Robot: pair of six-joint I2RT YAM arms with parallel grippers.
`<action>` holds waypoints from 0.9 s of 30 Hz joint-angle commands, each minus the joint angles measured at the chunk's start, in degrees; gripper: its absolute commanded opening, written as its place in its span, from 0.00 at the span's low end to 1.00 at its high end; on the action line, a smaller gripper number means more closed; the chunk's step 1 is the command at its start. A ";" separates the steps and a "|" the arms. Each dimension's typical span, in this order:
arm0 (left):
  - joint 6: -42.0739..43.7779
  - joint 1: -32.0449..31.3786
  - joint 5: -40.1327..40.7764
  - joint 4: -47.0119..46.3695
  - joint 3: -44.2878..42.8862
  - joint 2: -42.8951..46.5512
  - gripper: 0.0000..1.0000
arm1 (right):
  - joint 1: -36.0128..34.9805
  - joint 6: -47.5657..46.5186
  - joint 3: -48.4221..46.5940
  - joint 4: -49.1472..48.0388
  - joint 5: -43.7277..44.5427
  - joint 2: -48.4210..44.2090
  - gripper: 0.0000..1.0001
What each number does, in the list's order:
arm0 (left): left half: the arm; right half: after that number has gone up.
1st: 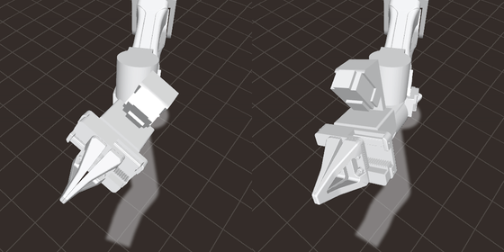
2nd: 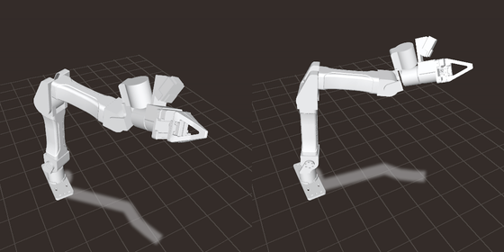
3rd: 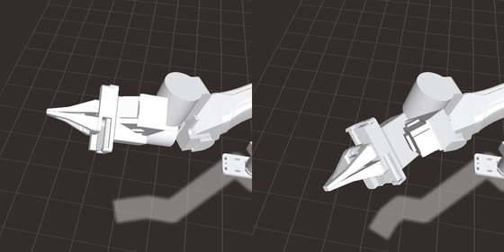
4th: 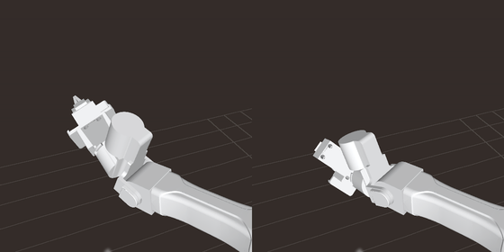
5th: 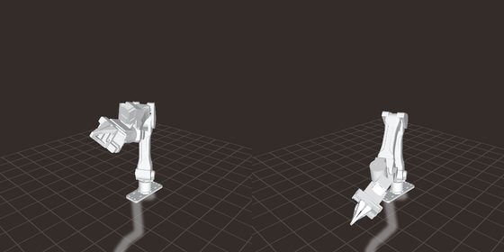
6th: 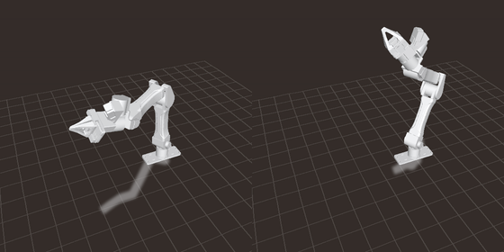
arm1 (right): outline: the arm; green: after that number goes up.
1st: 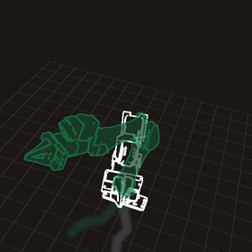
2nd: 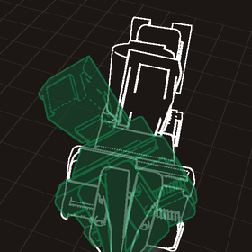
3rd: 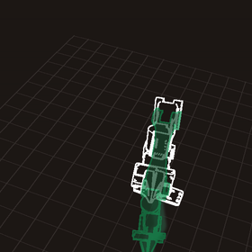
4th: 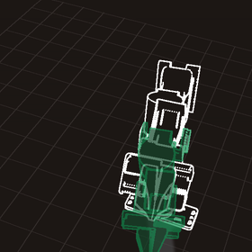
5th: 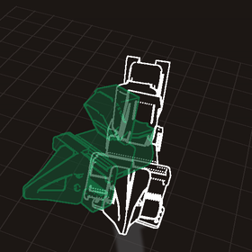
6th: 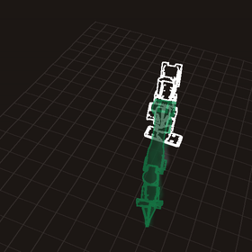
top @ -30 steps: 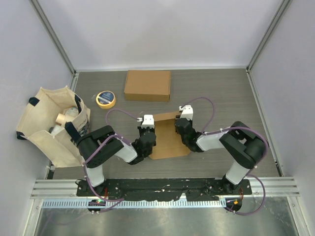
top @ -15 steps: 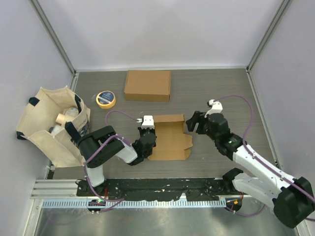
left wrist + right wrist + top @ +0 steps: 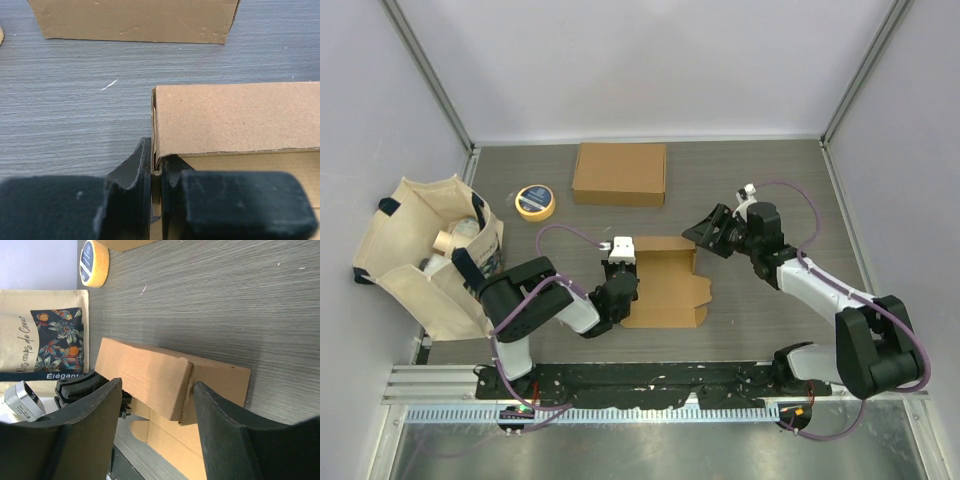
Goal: Fold the paper box
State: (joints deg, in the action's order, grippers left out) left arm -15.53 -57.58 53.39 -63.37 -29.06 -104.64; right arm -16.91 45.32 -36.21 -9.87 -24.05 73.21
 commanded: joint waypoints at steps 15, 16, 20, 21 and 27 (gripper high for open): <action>-1.08 -0.34 0.58 -3.16 1.20 -0.83 0.00 | 0.03 -5.33 12.92 -17.38 -1.35 4.40 0.24; -1.26 -0.34 0.41 -3.16 1.37 -0.83 0.00 | 0.03 -5.42 12.65 -16.94 -0.82 4.05 0.23; -1.78 -0.34 -0.30 -1.76 1.72 0.83 0.00 | 0.12 -9.63 9.06 -6.51 1.81 -1.55 0.44; -2.05 -0.34 -0.47 0.07 1.64 1.36 0.05 | 0.12 -10.59 8.00 -2.48 4.43 -3.23 0.50; -9.77 -0.51 -3.55 14.01 4.53 13.45 0.65 | 0.47 -13.60 -0.96 28.90 22.80 -10.89 0.68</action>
State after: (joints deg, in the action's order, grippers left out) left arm -19.22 -57.76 50.74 -58.22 -26.41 -101.21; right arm -16.73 35.59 -30.68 -2.66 -15.59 65.84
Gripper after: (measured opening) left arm 0.581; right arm 0.657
